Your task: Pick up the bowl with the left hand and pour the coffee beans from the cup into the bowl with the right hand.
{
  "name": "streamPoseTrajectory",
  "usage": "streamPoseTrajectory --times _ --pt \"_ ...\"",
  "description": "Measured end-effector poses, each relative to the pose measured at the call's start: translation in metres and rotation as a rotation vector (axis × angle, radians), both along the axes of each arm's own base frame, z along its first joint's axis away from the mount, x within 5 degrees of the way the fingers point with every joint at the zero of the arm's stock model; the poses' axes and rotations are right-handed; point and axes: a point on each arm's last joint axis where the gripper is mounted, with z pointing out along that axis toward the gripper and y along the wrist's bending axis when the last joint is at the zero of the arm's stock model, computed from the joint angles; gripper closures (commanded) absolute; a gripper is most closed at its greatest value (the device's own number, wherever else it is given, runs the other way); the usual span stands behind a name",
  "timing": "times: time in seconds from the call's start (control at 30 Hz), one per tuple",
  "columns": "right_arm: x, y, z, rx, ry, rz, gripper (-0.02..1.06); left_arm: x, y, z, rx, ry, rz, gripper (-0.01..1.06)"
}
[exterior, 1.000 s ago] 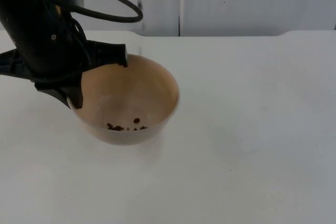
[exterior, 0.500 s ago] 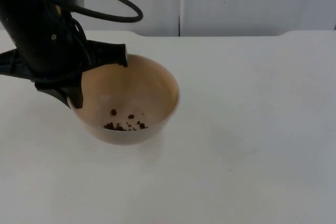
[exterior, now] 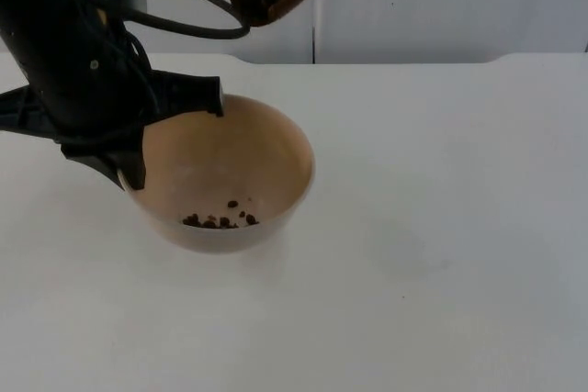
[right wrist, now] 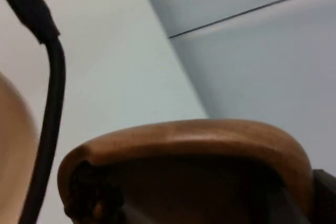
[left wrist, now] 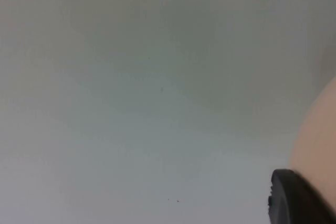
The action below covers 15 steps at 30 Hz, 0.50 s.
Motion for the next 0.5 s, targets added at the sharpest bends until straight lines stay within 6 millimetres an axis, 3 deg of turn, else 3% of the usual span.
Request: streamPoseTrajectory --times 0.27,0.5 --pt "0.014 -0.042 0.028 0.204 0.165 -0.073 1.04 0.000 0.000 0.000 0.000 0.000 0.000 1.05" --pt "0.030 -0.067 0.029 0.329 0.330 -0.100 1.04 0.000 0.000 0.000 0.000 0.000 0.000 1.05"
